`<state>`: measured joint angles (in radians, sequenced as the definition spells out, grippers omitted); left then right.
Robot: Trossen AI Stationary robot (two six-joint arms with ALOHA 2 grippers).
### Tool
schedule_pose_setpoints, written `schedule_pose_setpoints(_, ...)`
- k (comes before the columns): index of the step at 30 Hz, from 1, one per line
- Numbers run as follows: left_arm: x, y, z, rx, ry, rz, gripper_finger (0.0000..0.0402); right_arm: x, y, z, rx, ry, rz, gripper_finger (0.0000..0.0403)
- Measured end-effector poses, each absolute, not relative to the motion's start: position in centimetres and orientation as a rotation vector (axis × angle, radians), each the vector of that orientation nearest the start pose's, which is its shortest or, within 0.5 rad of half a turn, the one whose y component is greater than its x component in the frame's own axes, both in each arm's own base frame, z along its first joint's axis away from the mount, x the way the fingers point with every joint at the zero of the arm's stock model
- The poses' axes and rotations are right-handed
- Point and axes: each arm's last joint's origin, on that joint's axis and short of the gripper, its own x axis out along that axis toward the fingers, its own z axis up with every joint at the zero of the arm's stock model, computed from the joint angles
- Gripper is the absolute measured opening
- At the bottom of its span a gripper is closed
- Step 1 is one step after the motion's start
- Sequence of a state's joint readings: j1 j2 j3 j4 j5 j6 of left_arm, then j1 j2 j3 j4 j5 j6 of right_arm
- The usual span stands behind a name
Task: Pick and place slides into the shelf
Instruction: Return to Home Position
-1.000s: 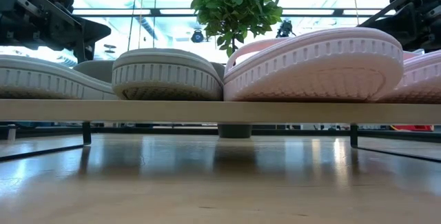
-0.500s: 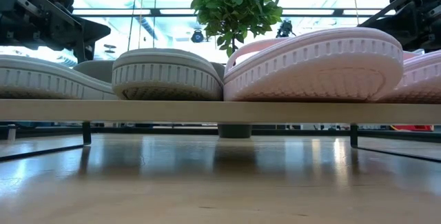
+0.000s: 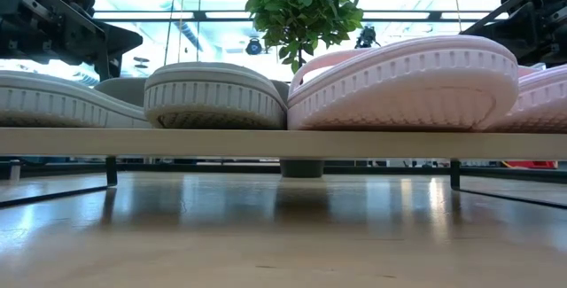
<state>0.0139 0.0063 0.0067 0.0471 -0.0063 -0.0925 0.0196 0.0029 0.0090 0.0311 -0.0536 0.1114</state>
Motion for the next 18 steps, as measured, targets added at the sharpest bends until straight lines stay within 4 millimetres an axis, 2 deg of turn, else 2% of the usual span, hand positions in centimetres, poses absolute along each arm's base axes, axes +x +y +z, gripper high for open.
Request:
schedule_pose_setpoints(11, 9.75, 0.15, 17.0, -0.092, -0.049, 0.018, 0.0017, 9.72, 0.35, 16.93, 0.111, -0.032, 0.075, 0.0028)
schedule_pose_setpoints(18, 9.76, 0.16, 16.98, -0.092, -0.048, 0.018, 0.0023, 9.72, 0.35, 16.93, 0.111, -0.032, 0.075, 0.0029)
